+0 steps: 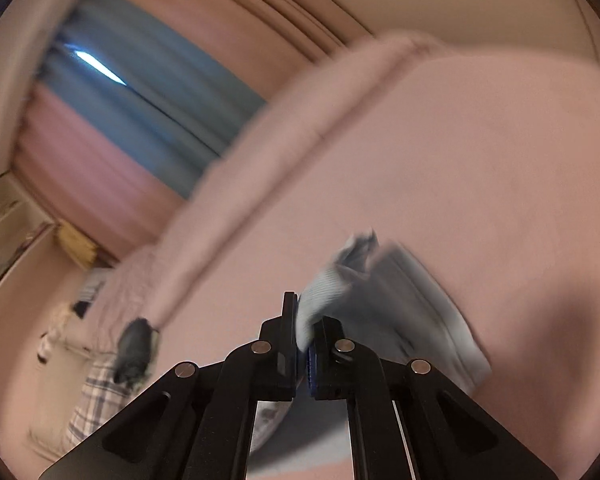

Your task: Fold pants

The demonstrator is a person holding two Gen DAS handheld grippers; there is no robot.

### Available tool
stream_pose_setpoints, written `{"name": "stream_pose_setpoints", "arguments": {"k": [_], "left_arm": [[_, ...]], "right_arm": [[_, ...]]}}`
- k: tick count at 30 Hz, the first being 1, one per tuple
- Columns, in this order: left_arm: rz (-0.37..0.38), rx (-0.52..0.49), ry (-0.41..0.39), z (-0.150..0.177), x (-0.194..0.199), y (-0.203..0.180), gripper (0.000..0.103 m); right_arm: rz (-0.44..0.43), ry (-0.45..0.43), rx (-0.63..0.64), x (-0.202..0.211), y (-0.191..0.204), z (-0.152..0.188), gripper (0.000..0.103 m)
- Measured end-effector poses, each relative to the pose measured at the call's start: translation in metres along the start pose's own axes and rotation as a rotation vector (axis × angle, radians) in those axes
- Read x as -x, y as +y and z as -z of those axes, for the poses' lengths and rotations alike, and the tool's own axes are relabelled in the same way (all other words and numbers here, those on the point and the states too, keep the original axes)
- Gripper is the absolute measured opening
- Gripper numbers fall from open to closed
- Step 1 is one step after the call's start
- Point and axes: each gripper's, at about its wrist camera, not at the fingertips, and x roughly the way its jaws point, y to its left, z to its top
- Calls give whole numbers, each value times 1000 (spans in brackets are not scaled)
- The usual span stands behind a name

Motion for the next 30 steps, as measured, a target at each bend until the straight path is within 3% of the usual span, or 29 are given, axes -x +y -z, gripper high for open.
{"name": "stream_pose_setpoints", "arguments": {"k": [1,4,5,6,7,8,9,10,12,13,16,18,20,21,22,23,25,30], "left_arm": [[-4,-4,-2,0,0,-1,15],[-11,-11,3,5,4,-2,23],[-11,-7,14,5,6,-1,27],[-6,4,24,3,11,1,30],[13,17,20,2,19,5,37],[46,33,5,2,28,9,44],[81,52,-20,0,39,15,47],[99,68,-46,-3,47,22,52],[134,133,-88,-14,58,41,57],[146,165,-98,-19,57,48,57],[217,269,-97,-36,41,66,57],[244,271,-38,-43,17,63,55],[190,210,25,-47,-13,50,54],[98,162,39,-48,-32,43,49],[58,138,27,-51,-40,40,47],[15,99,-29,-57,-44,36,48],[-50,65,-59,-71,-51,32,50],[-96,141,-42,-100,-68,52,50]], "right_arm": [[27,10,-22,0,-8,3,5],[254,160,-87,-22,-58,25,7],[278,195,-105,-26,-75,31,9],[234,166,-124,-21,-81,31,9],[242,139,-115,-16,-79,28,10],[305,94,-65,-9,-72,21,25],[379,51,-3,-3,-60,15,47],[418,19,53,1,-49,8,53],[364,15,155,-1,-22,-1,53],[314,62,209,-11,-4,-2,53],[196,261,349,-54,39,16,51],[192,416,481,-91,67,43,38],[210,526,560,-124,76,66,29],[250,570,598,-145,76,77,23],[302,567,648,-161,74,83,22],[314,541,684,-170,80,83,20],[351,495,724,-188,88,78,20],[377,474,708,-210,89,59,19]]}}
